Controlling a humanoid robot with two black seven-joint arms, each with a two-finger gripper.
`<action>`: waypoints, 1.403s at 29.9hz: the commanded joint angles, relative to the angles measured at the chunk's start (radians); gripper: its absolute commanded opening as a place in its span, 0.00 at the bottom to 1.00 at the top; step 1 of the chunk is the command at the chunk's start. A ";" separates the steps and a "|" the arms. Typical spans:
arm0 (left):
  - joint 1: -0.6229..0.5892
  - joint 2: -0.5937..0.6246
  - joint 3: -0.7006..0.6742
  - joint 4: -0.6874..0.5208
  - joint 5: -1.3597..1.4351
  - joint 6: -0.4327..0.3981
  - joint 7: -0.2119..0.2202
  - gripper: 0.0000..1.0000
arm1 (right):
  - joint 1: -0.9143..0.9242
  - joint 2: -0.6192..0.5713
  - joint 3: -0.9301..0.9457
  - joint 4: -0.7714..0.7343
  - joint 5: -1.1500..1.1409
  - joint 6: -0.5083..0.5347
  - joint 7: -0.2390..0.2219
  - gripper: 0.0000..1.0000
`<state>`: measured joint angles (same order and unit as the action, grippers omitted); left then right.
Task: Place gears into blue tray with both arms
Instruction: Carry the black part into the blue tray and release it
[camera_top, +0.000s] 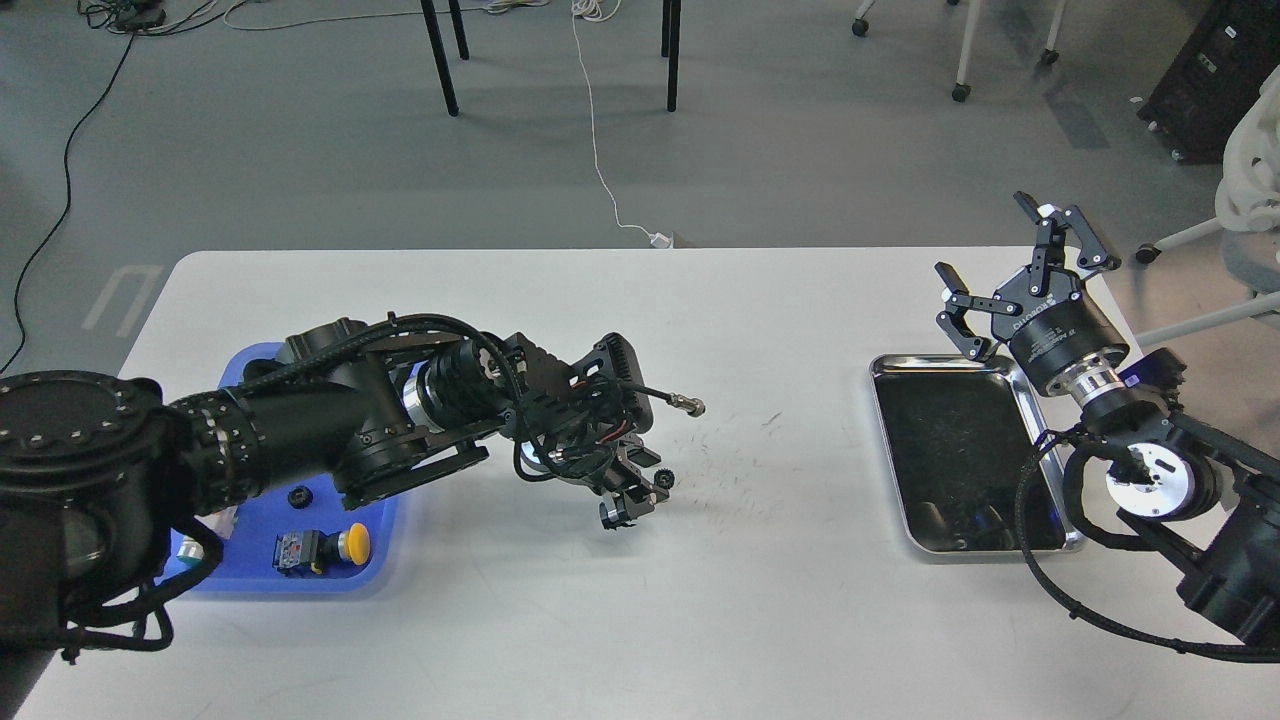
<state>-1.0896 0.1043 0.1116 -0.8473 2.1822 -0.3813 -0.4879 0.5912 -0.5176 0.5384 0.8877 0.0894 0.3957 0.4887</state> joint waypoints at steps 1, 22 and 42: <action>-0.003 0.000 0.000 0.007 -0.001 0.001 -0.001 0.30 | 0.001 -0.001 0.000 -0.001 0.001 0.000 0.000 0.98; -0.050 0.011 -0.007 -0.032 -0.001 -0.002 -0.001 0.14 | 0.001 0.001 0.002 -0.001 0.000 0.000 0.000 0.98; -0.172 0.561 -0.001 -0.351 -0.067 -0.027 -0.001 0.16 | 0.068 0.001 -0.031 -0.050 -0.003 -0.003 0.000 0.98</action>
<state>-1.3047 0.5699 0.1085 -1.1785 2.1149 -0.4132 -0.4890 0.6584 -0.5173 0.5079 0.8363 0.0858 0.3917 0.4887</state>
